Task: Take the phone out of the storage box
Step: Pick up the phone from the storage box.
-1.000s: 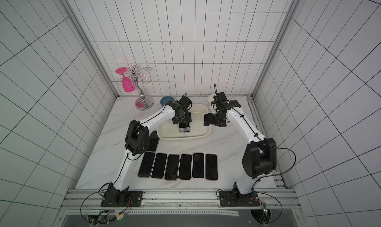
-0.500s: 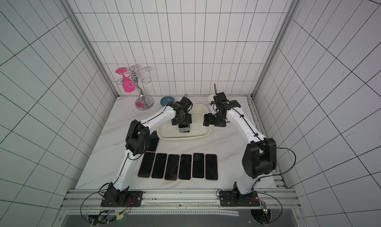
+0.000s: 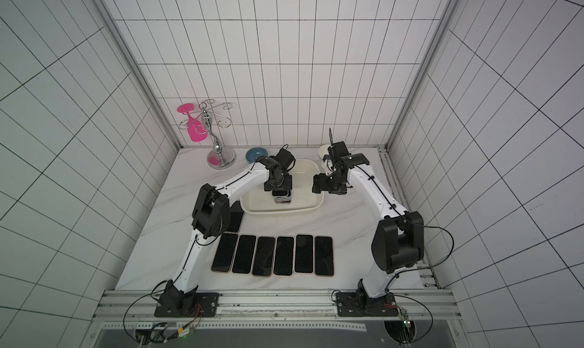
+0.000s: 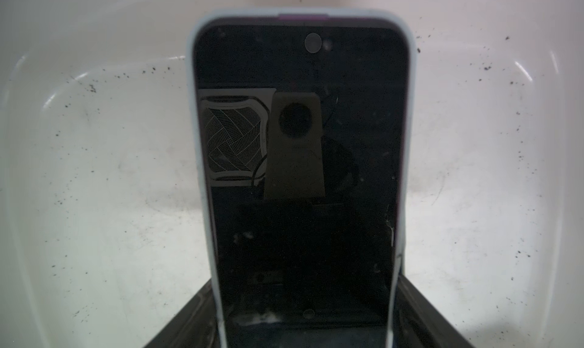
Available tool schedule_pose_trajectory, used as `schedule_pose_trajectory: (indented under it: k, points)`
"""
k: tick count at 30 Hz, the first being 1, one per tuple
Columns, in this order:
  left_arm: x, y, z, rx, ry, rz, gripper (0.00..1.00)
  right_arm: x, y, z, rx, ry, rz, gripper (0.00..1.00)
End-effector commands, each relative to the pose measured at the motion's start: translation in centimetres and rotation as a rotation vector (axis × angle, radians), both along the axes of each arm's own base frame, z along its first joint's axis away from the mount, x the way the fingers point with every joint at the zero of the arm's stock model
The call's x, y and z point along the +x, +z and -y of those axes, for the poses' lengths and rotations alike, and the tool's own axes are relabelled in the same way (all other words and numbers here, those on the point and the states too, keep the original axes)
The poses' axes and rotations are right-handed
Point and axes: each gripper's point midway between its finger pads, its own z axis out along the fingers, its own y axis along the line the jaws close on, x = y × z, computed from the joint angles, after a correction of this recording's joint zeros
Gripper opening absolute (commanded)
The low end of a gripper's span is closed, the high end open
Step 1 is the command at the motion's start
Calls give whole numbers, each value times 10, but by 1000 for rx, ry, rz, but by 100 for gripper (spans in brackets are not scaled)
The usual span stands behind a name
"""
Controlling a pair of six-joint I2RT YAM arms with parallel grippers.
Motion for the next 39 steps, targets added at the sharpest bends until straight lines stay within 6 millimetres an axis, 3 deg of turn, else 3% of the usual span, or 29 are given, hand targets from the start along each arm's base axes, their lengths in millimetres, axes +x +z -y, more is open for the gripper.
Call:
schedule_pose_trajectory:
  k: [1, 7, 17, 25, 30, 39]
  points:
    - [2, 34, -4, -3, -28, 68, 48, 5, 11, -2, 34, 4, 28, 82]
    - [-9, 59, -11, -13, -80, 107, 44, 27, 26, -17, 167, 5, 31, 84]
    - [-33, 85, -19, -93, -121, 103, 42, 61, 27, -84, 545, 66, -189, 82]
    - [-50, 98, -13, -162, -150, 86, 42, 72, 3, -120, 614, 98, -269, 81]
    - [-58, 101, -12, -184, -164, 77, 41, 75, -1, -140, 669, 125, -286, 80]
    - [-64, 104, -7, -213, -179, 72, 39, 63, -20, -164, 708, 162, -371, 75]
